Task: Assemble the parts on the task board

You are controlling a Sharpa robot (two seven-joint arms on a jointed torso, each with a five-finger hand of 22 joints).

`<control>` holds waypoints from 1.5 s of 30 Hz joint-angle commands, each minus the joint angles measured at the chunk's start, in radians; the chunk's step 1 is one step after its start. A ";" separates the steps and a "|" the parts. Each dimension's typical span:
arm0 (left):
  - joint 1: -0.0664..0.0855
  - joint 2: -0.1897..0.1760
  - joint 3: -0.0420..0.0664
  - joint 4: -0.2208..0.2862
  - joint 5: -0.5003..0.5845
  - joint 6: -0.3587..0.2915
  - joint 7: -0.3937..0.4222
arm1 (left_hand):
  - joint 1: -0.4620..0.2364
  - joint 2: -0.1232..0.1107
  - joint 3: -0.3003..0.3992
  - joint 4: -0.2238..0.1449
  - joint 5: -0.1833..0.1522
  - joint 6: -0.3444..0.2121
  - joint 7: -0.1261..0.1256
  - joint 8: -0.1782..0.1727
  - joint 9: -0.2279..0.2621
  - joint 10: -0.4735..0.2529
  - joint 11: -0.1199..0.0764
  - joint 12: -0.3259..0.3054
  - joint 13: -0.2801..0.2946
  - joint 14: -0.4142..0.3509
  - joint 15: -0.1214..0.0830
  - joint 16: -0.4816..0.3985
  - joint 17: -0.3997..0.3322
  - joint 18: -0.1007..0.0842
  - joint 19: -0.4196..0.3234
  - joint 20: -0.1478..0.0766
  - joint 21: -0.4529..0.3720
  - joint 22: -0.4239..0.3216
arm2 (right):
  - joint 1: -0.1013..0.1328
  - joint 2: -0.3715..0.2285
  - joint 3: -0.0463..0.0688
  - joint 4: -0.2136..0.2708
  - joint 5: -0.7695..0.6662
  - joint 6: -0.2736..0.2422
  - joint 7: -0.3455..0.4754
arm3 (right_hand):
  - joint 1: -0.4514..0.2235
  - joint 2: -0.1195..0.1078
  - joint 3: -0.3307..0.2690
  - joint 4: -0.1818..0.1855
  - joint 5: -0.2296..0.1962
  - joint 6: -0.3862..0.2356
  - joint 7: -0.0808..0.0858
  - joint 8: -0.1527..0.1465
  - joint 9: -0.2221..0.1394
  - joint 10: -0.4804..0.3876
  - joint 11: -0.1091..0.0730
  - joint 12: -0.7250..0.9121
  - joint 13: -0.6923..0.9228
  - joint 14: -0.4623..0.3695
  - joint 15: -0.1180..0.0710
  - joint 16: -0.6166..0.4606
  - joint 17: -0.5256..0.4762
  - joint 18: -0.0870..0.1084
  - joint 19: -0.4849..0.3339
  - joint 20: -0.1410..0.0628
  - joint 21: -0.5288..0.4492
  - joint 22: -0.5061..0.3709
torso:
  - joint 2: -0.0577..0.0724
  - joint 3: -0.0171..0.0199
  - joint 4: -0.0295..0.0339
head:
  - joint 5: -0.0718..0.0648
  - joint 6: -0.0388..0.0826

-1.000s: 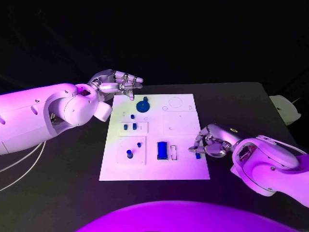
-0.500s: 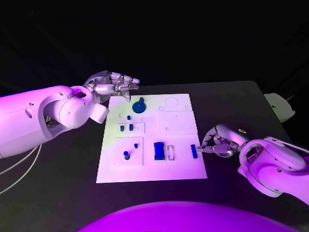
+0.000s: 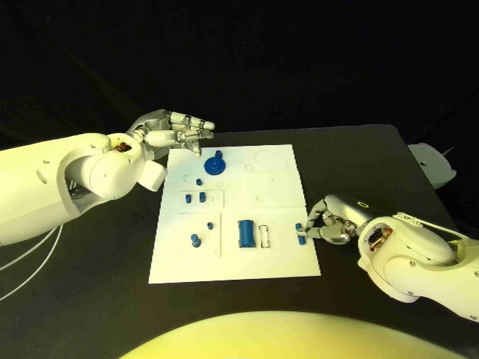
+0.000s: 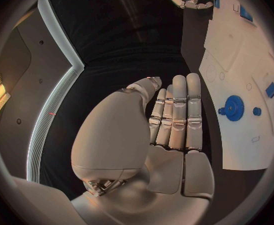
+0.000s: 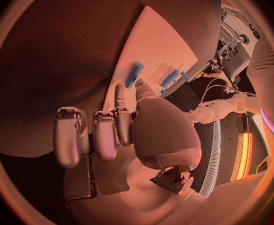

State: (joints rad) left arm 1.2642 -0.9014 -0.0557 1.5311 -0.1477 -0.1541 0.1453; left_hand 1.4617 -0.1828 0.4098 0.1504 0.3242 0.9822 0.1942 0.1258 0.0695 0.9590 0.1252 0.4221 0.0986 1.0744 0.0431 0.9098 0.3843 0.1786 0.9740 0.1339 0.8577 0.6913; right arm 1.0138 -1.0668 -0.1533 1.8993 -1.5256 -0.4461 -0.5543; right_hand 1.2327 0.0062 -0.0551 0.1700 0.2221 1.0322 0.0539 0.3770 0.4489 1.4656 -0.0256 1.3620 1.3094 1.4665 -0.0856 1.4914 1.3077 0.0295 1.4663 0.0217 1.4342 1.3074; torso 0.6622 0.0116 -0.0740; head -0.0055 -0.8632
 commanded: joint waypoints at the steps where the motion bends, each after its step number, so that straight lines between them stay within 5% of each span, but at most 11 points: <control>1: 0.000 0.001 0.000 0.002 -0.005 0.019 0.012 | 0.000 -0.002 -0.001 0.004 -0.004 -0.006 -0.002 0.006 0.001 -0.007 0.000 0.004 -0.001 -0.002 0.004 -0.004 -0.001 0.006 0.004 0.001 -0.004 -0.001 | -0.004 0.012 0.000 -0.009 -0.027 0.012 -0.017 | -0.007 -0.001 0.000 0.006 -0.006 0.004 0.002 -0.007 -0.001 0.000 0.008 0.000 0.098 0.076 0.005 -0.004 0.125 -0.001 0.058 0.006 -0.003 0.225 | 0.000 0.0006 -0.0017 | 0.002 0.001; 14: 0.000 0.000 0.000 0.010 -0.005 0.018 0.011 | 0.000 -0.002 -0.001 0.004 -0.004 -0.006 -0.002 0.006 0.001 -0.007 0.000 0.004 -0.001 -0.002 0.004 -0.004 -0.001 0.006 0.004 0.001 -0.004 -0.001 | -0.025 0.053 0.000 -0.036 -0.053 0.088 -0.028 | 0.017 -0.008 0.008 -0.012 -0.004 0.015 -0.001 -0.014 -0.005 -0.003 0.005 -0.007 0.095 0.075 0.004 -0.008 0.119 0.001 0.055 0.007 -0.012 0.223 | 0.000 -0.0002 -0.0013 | 0.007 -0.006; 30: 0.000 -0.003 0.000 0.011 -0.005 0.018 0.009 | -0.001 -0.001 0.000 0.005 -0.003 -0.006 -0.003 0.006 0.001 -0.007 0.000 0.005 -0.001 -0.002 0.004 -0.003 -0.001 0.006 0.003 0.001 -0.004 -0.002 | -0.031 0.065 -0.001 -0.045 -0.154 0.191 -0.039 | 0.130 -0.017 0.072 -0.102 -0.007 0.039 -0.011 -0.035 -0.016 -0.011 -0.004 -0.021 0.090 0.073 -0.004 -0.016 0.111 0.002 0.053 0.001 -0.018 0.222 | -0.001 -0.0004 -0.0004 | 0.007 -0.008; 38: 0.000 -0.003 0.000 0.011 -0.005 0.019 0.007 | 0.000 -0.001 0.000 0.004 -0.003 -0.006 -0.003 0.006 0.001 -0.007 0.000 0.006 -0.001 -0.002 0.003 -0.003 -0.001 0.006 0.003 0.001 -0.004 -0.002 | -0.032 0.071 -0.001 -0.043 -0.171 0.154 -0.042 | 0.175 0.018 0.187 -0.154 0.007 0.041 -0.014 -0.051 -0.023 -0.008 -0.009 -0.021 0.093 0.074 -0.007 -0.013 0.117 0.000 0.057 -0.004 -0.007 0.225 | -0.001 -0.0007 -0.0004 | 0.004 -0.006; 45: 0.000 -0.005 0.000 0.011 -0.006 0.019 0.007 | 0.000 -0.001 0.000 0.004 -0.003 -0.006 -0.003 0.006 0.001 -0.007 0.000 0.006 -0.001 -0.002 0.003 -0.003 -0.001 0.006 0.003 0.001 -0.004 -0.002 | -0.032 0.072 0.000 -0.022 -0.158 0.091 -0.042 | 0.102 -0.013 0.302 -0.168 0.034 0.041 -0.014 -0.043 -0.006 -0.001 -0.008 -0.021 0.096 0.075 -0.007 -0.011 0.120 -0.002 0.060 -0.002 0.000 0.227 | -0.001 0.0000 -0.0012 | 0.006 -0.005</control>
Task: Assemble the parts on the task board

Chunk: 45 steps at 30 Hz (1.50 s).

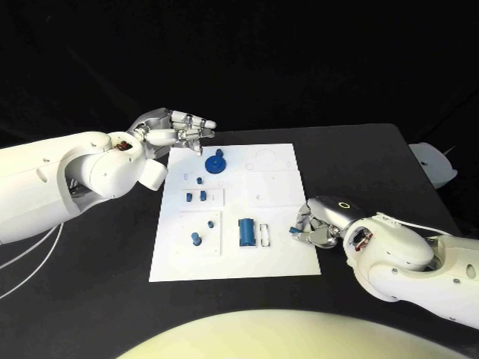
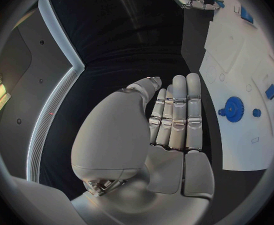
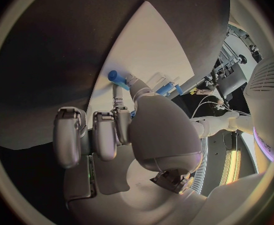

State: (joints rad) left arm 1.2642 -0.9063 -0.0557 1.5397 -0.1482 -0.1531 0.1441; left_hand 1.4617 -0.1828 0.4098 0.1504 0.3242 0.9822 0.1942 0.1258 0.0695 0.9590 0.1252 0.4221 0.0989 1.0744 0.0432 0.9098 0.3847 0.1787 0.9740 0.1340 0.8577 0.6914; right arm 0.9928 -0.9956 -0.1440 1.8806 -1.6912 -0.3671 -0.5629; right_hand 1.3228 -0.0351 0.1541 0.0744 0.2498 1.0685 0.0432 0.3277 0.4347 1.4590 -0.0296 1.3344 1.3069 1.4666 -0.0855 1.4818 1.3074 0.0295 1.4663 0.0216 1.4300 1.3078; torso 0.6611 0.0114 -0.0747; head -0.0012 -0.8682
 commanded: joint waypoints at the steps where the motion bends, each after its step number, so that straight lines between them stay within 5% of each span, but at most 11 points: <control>1: 0.000 -0.001 0.000 0.003 -0.006 0.018 0.008 | 0.000 -0.001 0.000 0.004 -0.003 -0.006 -0.003 0.006 0.001 -0.007 0.000 0.006 -0.001 -0.002 0.003 -0.003 -0.001 0.006 0.003 0.001 -0.004 -0.002 | -0.011 0.000 -0.010 0.004 0.017 -0.001 -0.033 | -0.002 0.024 0.107 -0.071 0.012 0.005 -0.003 0.008 0.010 0.006 -0.003 0.007 0.099 0.075 -0.007 -0.001 0.121 -0.002 0.061 -0.002 0.004 0.226 | 0.000 0.0004 -0.0009 | 0.002 0.000; 14: 0.000 0.001 0.000 0.002 -0.006 0.021 0.008 | 0.000 -0.001 0.000 0.004 -0.003 -0.006 -0.003 0.006 0.001 -0.007 0.000 0.006 -0.001 -0.002 0.003 -0.003 -0.001 0.006 0.003 0.001 -0.004 -0.002 | 0.007 0.032 -0.005 0.054 0.143 -0.119 -0.026 | -0.067 -0.005 0.185 -0.069 0.036 0.004 -0.003 0.014 0.023 0.008 -0.003 0.007 0.101 0.076 -0.007 -0.001 0.122 -0.003 0.062 -0.002 0.008 0.227 | 0.001 -0.0002 0.0012 | 0.005 0.000; 31: 0.000 0.002 0.000 0.005 -0.006 0.024 0.007 | 0.002 0.000 0.001 0.003 -0.003 -0.006 -0.003 0.007 0.001 -0.007 -0.001 0.006 -0.002 -0.002 0.003 -0.003 -0.001 0.006 0.003 0.001 -0.004 -0.002 | 0.010 0.124 -0.004 -0.001 0.244 -0.106 -0.029 | -0.114 -0.017 0.212 -0.054 0.042 0.005 -0.003 0.018 0.031 0.010 -0.002 0.008 0.104 0.076 -0.006 0.000 0.123 -0.002 0.061 -0.002 0.005 0.227 | 0.001 0.0004 0.0006 | 0.013 -0.002; 45: 0.000 0.002 0.001 0.006 -0.008 0.026 0.003 | 0.002 0.000 0.001 0.003 -0.003 -0.006 -0.003 0.007 0.001 -0.007 -0.001 0.006 -0.002 -0.002 0.003 -0.003 -0.001 0.006 0.003 0.001 -0.004 -0.002 | 0.011 0.148 -0.004 -0.025 0.257 -0.088 -0.029 | -0.242 -0.029 0.199 0.029 -0.008 0.024 -0.005 0.025 0.039 0.016 -0.003 0.018 0.112 0.077 -0.007 0.003 0.128 -0.003 0.064 -0.002 0.011 0.228 | 0.001 0.0001 -0.0001 | 0.015 -0.004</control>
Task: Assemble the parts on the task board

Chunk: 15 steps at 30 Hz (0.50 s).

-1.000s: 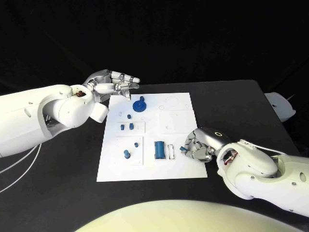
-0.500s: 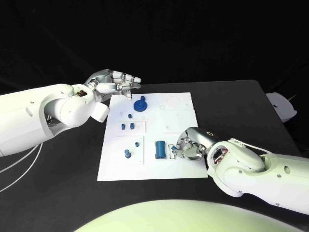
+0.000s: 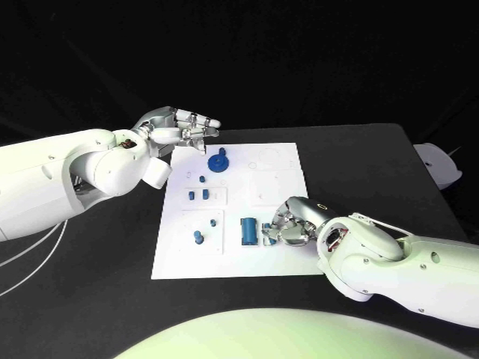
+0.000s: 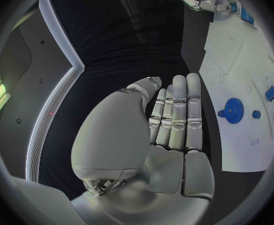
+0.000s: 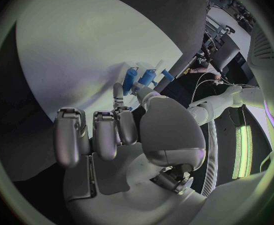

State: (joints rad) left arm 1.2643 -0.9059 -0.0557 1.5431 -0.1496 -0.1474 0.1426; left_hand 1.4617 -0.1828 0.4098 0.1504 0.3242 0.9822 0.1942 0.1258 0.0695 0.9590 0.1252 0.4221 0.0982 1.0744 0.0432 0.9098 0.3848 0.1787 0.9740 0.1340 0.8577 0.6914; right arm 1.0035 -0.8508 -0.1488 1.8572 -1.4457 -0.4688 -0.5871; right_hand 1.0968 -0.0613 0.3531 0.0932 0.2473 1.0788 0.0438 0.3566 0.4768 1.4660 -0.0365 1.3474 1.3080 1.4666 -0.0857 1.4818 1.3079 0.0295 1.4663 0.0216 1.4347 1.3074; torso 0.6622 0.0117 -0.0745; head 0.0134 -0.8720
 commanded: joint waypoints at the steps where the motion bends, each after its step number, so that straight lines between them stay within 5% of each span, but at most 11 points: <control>1: 0.000 0.001 0.001 0.003 -0.007 0.020 0.004 | 0.002 0.000 0.001 0.003 -0.003 -0.006 -0.003 0.007 0.001 -0.007 -0.001 0.006 -0.001 -0.002 0.003 -0.003 -0.002 0.006 0.003 0.001 -0.004 -0.002 | 0.000 0.003 0.000 -0.003 0.012 0.018 -0.005 | -0.021 -0.003 -0.001 0.014 -0.008 0.015 -0.006 -0.003 -0.003 0.009 0.003 0.006 0.112 0.077 -0.007 0.003 0.128 -0.003 0.064 -0.002 0.007 0.229 | 0.000 0.0001 -0.0005 | 0.001 -0.001; 15: 0.000 0.001 0.001 0.003 -0.007 0.021 0.002 | 0.001 -0.001 0.001 0.003 -0.003 -0.007 -0.003 0.007 0.001 -0.008 0.000 0.006 -0.002 -0.002 0.003 -0.003 -0.002 0.006 0.003 0.001 -0.005 -0.002 | 0.002 0.010 0.000 -0.007 0.013 0.032 -0.003 | -0.058 -0.016 -0.024 0.039 0.006 0.022 -0.008 0.005 0.004 0.012 0.002 0.011 0.116 0.077 -0.008 0.003 0.128 -0.003 0.064 -0.003 0.006 0.229 | 0.000 -0.0003 -0.0007 | 0.001 -0.001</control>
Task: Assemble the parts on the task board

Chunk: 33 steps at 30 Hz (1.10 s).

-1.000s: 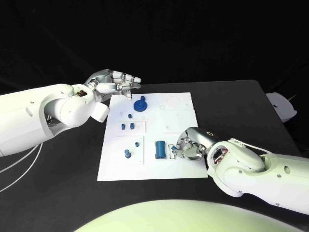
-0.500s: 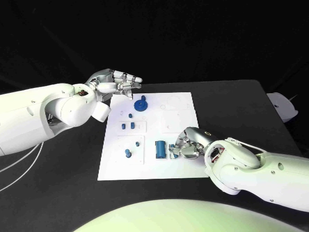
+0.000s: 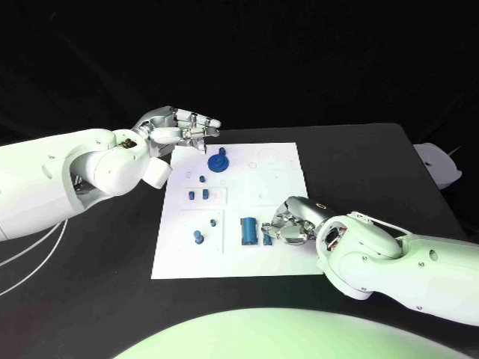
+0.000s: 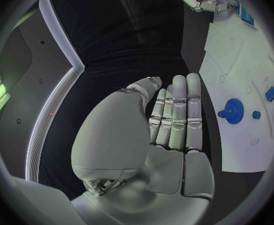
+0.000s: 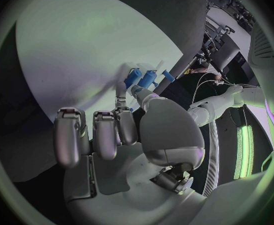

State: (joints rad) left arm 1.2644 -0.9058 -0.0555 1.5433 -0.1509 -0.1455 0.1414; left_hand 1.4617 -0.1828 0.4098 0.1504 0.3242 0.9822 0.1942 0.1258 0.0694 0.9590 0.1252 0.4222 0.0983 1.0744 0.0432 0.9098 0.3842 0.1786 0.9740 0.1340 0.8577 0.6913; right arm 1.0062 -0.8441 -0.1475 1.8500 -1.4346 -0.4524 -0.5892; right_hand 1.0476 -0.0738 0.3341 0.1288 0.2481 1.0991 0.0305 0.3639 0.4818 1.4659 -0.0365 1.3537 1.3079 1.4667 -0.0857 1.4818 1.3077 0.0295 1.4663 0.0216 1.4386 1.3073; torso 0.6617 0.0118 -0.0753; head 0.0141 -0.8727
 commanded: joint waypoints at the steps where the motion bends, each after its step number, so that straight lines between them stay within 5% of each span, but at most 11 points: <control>1: 0.000 0.001 0.000 0.002 -0.006 0.019 0.003 | 0.001 -0.001 0.001 0.003 -0.003 -0.007 -0.003 0.007 0.001 -0.008 0.000 0.006 -0.002 -0.002 0.003 -0.003 -0.001 0.006 0.003 0.001 -0.005 -0.002 | -0.001 0.003 -0.001 0.000 0.002 0.015 -0.001 | -0.011 -0.004 -0.007 0.005 0.005 0.002 0.005 -0.002 0.000 0.012 0.002 0.005 0.116 0.077 -0.008 0.003 0.128 -0.003 0.063 -0.003 0.002 0.229 | 0.000 -0.0004 0.0000 | 0.001 0.000; 5: 0.000 0.001 0.000 0.002 -0.006 0.019 0.003 | 0.001 -0.001 0.001 0.003 -0.003 -0.007 -0.003 0.007 0.001 -0.008 0.000 0.006 -0.002 -0.002 0.003 -0.003 -0.001 0.006 0.003 0.001 -0.005 -0.002 | -0.001 0.004 -0.001 0.001 -0.001 0.010 0.000 | -0.051 -0.015 -0.044 0.036 -0.023 0.003 0.007 0.001 0.003 0.012 0.004 0.005 0.118 0.077 -0.007 0.003 0.128 -0.003 0.063 -0.003 0.001 0.228 | 0.000 0.0001 0.0002 | 0.002 0.000; 11: 0.000 0.001 0.000 0.001 -0.006 0.020 0.003 | 0.001 -0.001 0.001 0.003 -0.003 -0.007 -0.003 0.007 0.001 -0.008 0.000 0.006 -0.002 -0.002 0.003 -0.003 -0.001 0.006 0.003 0.001 -0.005 -0.002 | -0.001 -0.004 -0.001 0.011 -0.017 -0.009 0.003 | -0.084 -0.023 -0.130 0.084 0.049 0.002 0.004 0.005 0.010 0.013 0.001 0.007 0.121 0.077 -0.009 0.004 0.130 -0.003 0.064 -0.005 0.003 0.229 | 0.000 0.0002 0.0005 | 0.002 0.000; 17: 0.000 -0.002 0.000 0.001 -0.006 0.020 0.002 | 0.001 -0.001 0.001 0.003 -0.003 -0.007 -0.003 0.007 0.001 -0.008 0.000 0.006 -0.002 -0.002 0.003 -0.003 -0.001 0.006 0.003 0.001 -0.005 -0.002 | -0.003 -0.047 -0.001 0.053 -0.048 -0.013 0.006 | -0.037 -0.008 -0.161 0.070 0.068 0.002 0.002 0.009 0.014 0.014 0.000 0.010 0.123 0.078 -0.011 0.005 0.132 -0.004 0.065 -0.006 0.007 0.230 | 0.000 0.0008 -0.0011 | 0.007 0.000; 24: 0.000 -0.004 0.000 -0.001 -0.006 0.019 0.002 | 0.001 0.000 0.001 0.003 -0.003 -0.007 -0.003 0.007 0.001 -0.009 0.000 0.006 -0.002 -0.002 0.003 -0.003 -0.001 0.006 0.003 0.001 -0.005 -0.002 | -0.011 -0.087 -0.001 0.089 -0.003 0.059 0.049 | 0.011 0.003 -0.180 0.048 0.068 -0.003 0.002 0.010 0.017 0.012 0.000 0.005 0.122 0.078 -0.011 0.006 0.133 -0.004 0.065 -0.007 0.007 0.230 | -0.001 0.0002 -0.0029 | 0.007 0.000; 33: 0.000 -0.001 0.000 -0.002 -0.006 0.022 0.003 | 0.001 0.000 0.001 0.003 -0.003 -0.007 -0.003 0.007 0.001 -0.009 0.000 0.006 -0.002 -0.002 0.003 -0.003 -0.001 0.006 0.003 0.001 -0.005 -0.002 | -0.018 -0.091 -0.001 0.089 0.003 0.082 0.059 | 0.025 0.006 -0.187 0.042 0.067 -0.003 0.002 0.011 0.018 0.013 0.000 0.007 0.123 0.079 -0.011 0.008 0.136 -0.005 0.066 -0.006 0.010 0.231 | -0.001 0.0000 -0.0010 | 0.002 0.000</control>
State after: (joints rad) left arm 1.2644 -0.9090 -0.0557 1.5408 -0.1520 -0.1435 0.1388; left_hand 1.4617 -0.1828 0.4098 0.1504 0.3242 0.9822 0.1942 0.1258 0.0695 0.9590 0.1252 0.4221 0.0978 1.0744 0.0431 0.9098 0.3841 0.1787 0.9740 0.1340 0.8577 0.6913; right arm 0.9894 -0.9366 -0.1491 1.9403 -1.4386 -0.4031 -0.5495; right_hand 1.0665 -0.0661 0.1514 0.1725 0.3137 1.1006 0.0321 0.3712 0.4991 1.4659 -0.0364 1.3578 1.3077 1.4628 -0.0895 1.4858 1.3075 0.0295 1.4663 0.0216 1.4425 1.3078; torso 0.6600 0.0122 -0.0778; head 0.0175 -0.8728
